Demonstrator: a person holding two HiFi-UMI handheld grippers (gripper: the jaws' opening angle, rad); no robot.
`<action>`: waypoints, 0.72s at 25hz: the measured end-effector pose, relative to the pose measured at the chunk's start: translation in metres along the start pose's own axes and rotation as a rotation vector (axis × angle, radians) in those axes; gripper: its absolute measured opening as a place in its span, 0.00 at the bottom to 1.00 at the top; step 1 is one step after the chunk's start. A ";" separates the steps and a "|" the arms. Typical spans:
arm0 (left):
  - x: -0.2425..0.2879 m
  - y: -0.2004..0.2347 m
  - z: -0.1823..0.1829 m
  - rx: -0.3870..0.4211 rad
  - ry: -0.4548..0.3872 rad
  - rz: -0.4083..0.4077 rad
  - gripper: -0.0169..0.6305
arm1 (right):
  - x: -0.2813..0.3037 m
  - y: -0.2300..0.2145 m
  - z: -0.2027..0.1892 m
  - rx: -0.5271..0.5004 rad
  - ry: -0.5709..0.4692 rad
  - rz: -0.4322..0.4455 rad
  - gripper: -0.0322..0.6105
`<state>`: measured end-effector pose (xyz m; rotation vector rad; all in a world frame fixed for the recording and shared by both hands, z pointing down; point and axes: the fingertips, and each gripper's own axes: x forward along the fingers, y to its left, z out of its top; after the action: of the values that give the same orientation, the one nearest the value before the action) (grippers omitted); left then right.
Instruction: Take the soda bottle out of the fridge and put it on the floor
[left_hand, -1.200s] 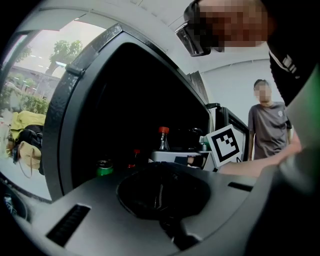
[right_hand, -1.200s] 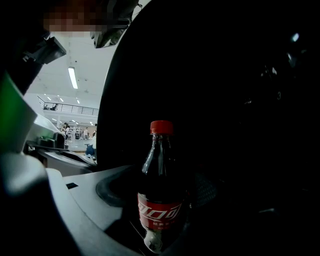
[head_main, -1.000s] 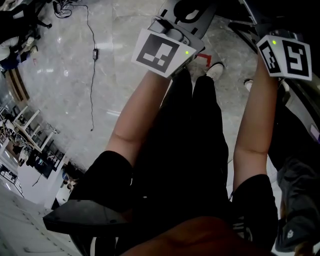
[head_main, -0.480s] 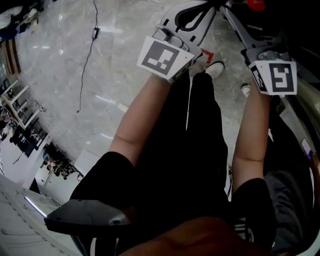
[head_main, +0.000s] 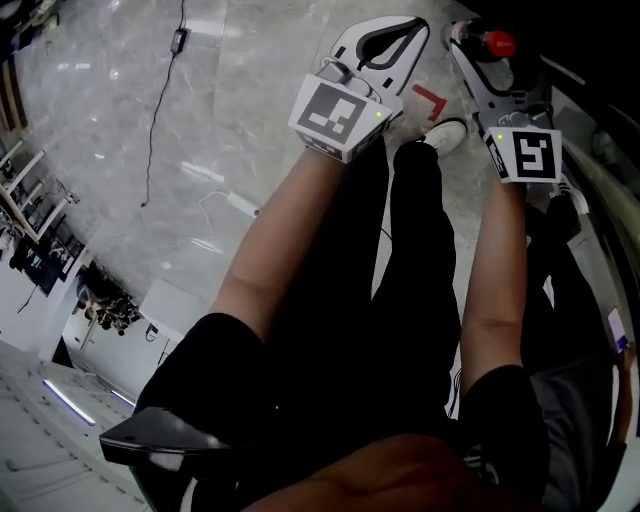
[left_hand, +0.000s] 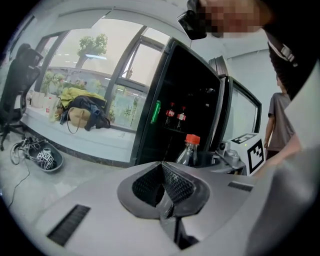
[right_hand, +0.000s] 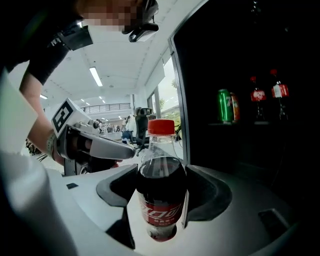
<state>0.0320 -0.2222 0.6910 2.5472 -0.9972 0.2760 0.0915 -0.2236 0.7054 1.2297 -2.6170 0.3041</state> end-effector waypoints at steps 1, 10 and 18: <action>0.001 0.005 -0.016 -0.004 0.018 -0.006 0.03 | 0.005 0.003 -0.021 0.009 0.024 -0.005 0.52; 0.027 0.032 -0.159 -0.030 0.170 -0.074 0.03 | 0.033 0.020 -0.224 0.097 0.268 -0.058 0.52; 0.059 0.048 -0.265 -0.037 0.296 -0.122 0.03 | 0.063 0.015 -0.363 0.149 0.403 -0.083 0.52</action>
<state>0.0317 -0.1777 0.9627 2.4300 -0.7256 0.5732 0.0850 -0.1565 1.0682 1.1741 -2.2262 0.6661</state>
